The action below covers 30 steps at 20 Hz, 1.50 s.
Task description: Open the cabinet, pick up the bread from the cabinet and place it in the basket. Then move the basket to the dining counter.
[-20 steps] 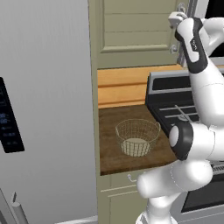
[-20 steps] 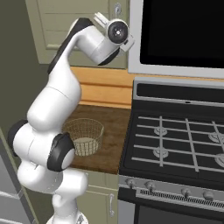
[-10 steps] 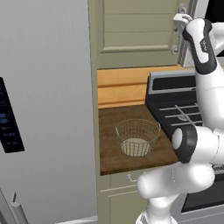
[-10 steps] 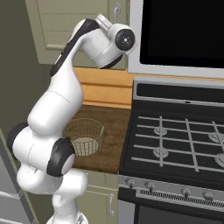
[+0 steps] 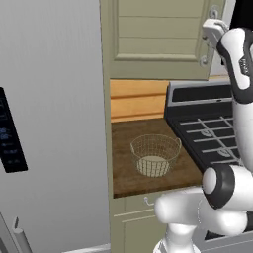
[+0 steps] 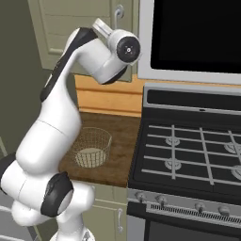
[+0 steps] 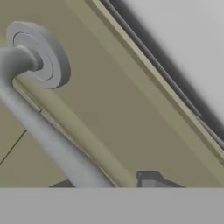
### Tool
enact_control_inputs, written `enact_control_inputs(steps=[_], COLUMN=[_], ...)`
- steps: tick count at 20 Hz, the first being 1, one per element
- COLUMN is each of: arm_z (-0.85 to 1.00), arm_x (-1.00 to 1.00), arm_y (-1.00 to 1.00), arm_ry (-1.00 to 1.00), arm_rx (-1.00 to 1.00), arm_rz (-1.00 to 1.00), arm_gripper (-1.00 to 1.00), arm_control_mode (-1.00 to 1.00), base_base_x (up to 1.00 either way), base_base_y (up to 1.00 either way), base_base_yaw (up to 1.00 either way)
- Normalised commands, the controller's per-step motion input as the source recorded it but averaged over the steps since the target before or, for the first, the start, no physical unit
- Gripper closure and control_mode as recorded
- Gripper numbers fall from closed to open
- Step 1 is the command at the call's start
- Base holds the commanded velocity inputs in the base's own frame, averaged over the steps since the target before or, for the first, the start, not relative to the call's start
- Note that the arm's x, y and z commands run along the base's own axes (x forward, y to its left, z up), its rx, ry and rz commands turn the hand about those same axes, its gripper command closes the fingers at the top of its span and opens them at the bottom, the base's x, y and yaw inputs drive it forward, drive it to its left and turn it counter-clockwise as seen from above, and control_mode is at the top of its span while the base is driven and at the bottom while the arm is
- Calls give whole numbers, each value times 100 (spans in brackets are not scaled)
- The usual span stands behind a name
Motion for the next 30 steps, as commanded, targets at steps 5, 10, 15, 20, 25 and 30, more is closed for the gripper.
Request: enact_control_inputs(steps=[5, 10, 15, 20, 25, 30], arm_z=[17, 14, 7, 0, 0, 4], arm_x=[-100, -100, -100, -100, -100, -76], arm_y=[1, 0, 2, 2, 0, -9], arm_ry=[0, 0, 0, 6, 16, 20], arm_rx=[0, 0, -2, -7, -12, -13], arm_rz=[0, 0, 0, 0, 0, 0], arm_gripper=[100, 100, 100, 100, 100, -100], arm_control_mode=[-100, -100, -100, -100, -100, -100], base_base_x=[0, 0, 0, 0, 0, 0], base_base_y=[0, 0, 0, 0, 0, 0], base_base_yaw=[0, 0, 0, 0, 0, 0])
